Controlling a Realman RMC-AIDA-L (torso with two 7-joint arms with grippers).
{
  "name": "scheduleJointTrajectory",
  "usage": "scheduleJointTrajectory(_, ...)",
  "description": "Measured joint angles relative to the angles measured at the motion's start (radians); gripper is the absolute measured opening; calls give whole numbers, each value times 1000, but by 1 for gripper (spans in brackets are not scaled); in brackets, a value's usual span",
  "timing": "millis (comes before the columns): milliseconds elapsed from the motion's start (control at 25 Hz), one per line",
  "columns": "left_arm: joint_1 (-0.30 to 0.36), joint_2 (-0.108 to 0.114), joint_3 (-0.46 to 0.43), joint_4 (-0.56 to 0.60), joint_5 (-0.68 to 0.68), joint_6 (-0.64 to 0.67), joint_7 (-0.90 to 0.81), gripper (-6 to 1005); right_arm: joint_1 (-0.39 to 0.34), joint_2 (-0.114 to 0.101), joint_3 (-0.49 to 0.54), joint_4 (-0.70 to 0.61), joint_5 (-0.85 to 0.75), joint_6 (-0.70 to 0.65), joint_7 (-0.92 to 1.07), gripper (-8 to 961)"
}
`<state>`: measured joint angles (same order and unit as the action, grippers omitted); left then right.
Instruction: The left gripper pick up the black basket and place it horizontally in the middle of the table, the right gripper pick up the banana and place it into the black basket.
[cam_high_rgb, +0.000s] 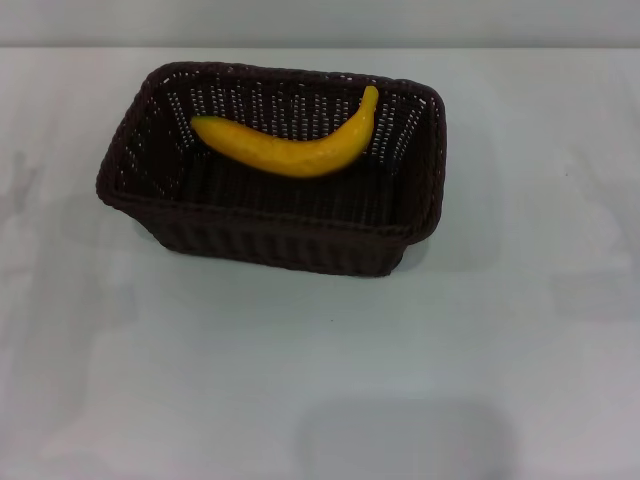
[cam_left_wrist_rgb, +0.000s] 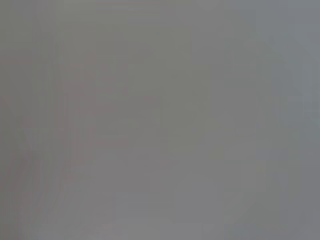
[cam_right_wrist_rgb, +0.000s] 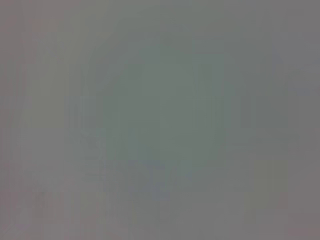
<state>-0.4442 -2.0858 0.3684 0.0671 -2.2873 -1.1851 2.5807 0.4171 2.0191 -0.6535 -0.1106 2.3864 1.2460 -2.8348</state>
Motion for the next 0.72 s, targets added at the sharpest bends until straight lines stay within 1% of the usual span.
scheduleJointTrajectory(240,8,0,-4,-6,-8,-35,1,894,0,0,3,-5,2,6,0,871)
scheduleJointTrajectory(720,1,0,-5,-22,-31,-28,-1,894,22,-4,3,-9,4,7,0,871)
